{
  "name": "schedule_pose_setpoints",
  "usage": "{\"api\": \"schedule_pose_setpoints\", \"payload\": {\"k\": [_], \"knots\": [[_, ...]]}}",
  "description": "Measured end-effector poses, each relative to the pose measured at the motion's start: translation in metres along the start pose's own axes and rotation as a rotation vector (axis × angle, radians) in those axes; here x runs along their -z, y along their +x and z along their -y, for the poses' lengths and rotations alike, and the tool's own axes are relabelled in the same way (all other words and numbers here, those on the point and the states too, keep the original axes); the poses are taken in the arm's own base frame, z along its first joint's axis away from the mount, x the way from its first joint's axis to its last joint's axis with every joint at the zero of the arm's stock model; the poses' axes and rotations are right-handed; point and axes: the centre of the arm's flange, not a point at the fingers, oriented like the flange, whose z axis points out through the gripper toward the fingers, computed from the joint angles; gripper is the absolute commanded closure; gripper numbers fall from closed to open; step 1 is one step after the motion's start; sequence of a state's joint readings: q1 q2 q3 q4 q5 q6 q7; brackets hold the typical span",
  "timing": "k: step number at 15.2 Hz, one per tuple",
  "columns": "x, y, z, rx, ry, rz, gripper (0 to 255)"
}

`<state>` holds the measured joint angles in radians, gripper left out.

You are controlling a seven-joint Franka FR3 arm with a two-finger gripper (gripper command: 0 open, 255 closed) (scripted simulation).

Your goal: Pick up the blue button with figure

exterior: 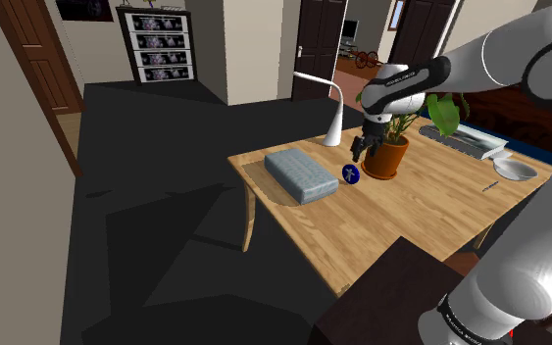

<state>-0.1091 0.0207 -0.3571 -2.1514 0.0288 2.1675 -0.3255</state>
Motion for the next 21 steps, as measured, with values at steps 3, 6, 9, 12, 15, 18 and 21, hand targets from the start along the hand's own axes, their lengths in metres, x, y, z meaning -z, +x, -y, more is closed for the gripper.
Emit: {"api": "schedule_pose_setpoints", "payload": {"k": [3, 6, 9, 12, 15, 18, 21], "knots": [[-0.024, 0.025, -0.023, -0.004, 0.005, -0.004, 0], [-0.047, 0.049, -0.047, -0.008, 0.012, -0.007, 0], [-0.069, 0.071, -0.066, -0.013, 0.017, -0.010, 0], [-0.093, 0.096, -0.089, -0.016, 0.023, -0.013, 0], [-0.120, 0.120, -0.113, -0.020, 0.029, -0.017, 0], [-0.136, 0.135, -0.123, -0.023, 0.034, -0.018, 0], [-0.153, 0.137, -0.127, -0.023, 0.035, -0.019, 0]]}}
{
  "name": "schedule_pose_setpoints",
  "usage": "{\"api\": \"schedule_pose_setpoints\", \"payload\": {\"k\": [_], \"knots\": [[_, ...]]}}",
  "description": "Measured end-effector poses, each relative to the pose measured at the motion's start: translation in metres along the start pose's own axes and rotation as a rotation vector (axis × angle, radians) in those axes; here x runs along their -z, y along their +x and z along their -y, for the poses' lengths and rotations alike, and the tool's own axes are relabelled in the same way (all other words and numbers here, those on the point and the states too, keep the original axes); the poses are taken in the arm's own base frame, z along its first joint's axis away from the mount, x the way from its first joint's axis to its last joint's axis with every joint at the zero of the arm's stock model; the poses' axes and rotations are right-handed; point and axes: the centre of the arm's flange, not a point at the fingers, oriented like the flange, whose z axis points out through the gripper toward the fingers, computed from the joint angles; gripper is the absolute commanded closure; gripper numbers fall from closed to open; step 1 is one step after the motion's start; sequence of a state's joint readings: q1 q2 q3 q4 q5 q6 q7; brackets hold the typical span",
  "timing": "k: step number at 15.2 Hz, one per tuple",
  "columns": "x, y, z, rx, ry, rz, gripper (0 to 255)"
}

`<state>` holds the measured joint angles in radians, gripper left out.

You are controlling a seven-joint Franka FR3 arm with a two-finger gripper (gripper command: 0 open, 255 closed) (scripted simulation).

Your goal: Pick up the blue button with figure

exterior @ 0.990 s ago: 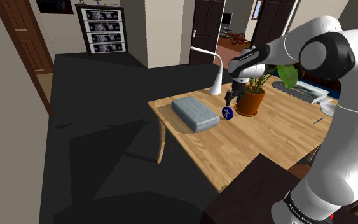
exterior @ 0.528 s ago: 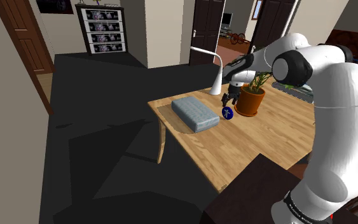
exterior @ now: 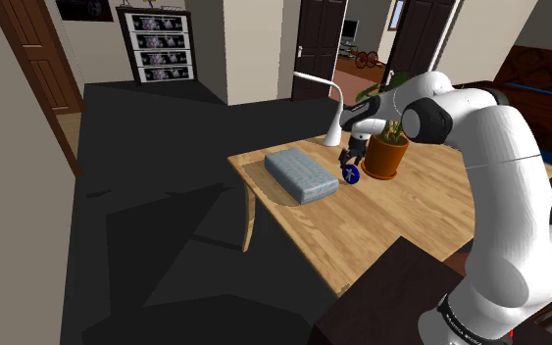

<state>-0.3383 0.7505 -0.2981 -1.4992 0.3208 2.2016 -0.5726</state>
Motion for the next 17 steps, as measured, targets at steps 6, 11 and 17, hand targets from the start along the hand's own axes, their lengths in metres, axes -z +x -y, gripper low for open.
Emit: {"api": "schedule_pose_setpoints", "payload": {"k": [6, 11, 17], "knots": [[-0.023, 0.000, -0.001, 0.000, 0.000, 0.000, 255], [-0.023, 0.000, -0.001, 0.000, 0.000, 0.000, 255], [-0.017, 0.000, -0.001, 0.000, 0.000, 0.000, 255]]}}
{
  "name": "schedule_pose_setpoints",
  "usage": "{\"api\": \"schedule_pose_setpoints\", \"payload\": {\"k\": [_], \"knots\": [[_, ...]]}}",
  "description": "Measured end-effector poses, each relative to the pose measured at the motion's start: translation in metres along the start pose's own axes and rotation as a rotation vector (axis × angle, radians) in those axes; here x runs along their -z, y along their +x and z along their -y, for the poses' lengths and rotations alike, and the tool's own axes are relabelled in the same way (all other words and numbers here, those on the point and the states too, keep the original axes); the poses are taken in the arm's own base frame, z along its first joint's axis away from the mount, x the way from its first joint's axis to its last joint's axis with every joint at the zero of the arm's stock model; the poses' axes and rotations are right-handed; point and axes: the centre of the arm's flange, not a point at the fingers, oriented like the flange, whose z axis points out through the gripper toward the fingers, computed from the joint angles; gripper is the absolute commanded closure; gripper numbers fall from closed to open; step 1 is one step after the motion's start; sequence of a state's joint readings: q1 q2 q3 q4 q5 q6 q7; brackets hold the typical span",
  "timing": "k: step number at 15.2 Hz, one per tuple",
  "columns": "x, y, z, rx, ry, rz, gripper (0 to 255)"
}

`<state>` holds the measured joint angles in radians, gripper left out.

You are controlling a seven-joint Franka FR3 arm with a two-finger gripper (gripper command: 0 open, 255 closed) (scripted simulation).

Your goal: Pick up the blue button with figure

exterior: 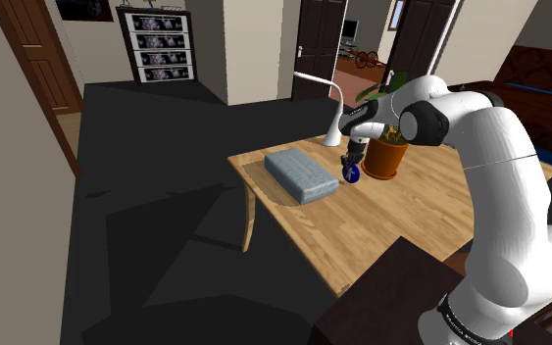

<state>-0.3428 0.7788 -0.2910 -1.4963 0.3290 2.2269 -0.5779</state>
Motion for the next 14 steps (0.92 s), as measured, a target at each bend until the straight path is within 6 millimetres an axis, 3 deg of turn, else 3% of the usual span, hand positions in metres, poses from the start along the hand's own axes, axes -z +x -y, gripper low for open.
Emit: {"api": "schedule_pose_setpoints", "payload": {"k": [14], "knots": [[0.069, 0.001, 0.004, 0.000, 0.000, -0.001, 255]]}}
